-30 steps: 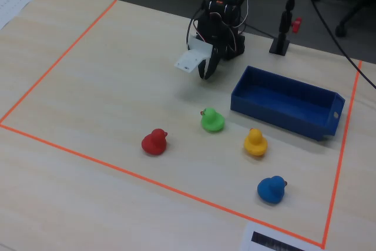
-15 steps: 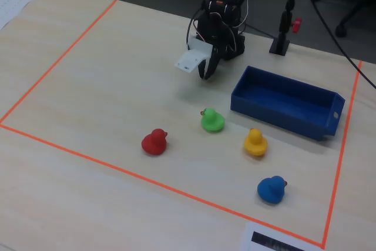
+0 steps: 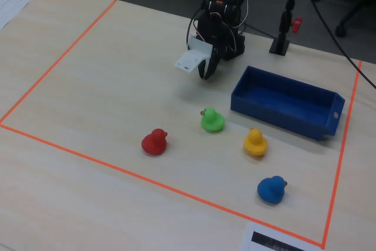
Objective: Grasp yellow duck and put it into box.
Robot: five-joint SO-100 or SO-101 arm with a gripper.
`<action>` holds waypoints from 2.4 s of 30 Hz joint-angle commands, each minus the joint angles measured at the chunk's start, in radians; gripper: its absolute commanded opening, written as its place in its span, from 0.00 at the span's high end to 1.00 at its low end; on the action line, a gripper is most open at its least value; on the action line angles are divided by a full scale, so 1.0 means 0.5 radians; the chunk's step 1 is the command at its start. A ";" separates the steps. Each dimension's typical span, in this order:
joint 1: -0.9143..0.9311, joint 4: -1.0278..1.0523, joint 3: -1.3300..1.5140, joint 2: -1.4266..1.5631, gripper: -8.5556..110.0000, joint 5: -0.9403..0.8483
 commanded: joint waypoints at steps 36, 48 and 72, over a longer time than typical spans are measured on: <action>-0.006 0.043 -0.015 -0.003 0.69 -0.052; 0.288 -0.454 -0.586 -0.644 0.62 -0.061; -0.942 0.040 -3.050 -3.074 0.55 0.923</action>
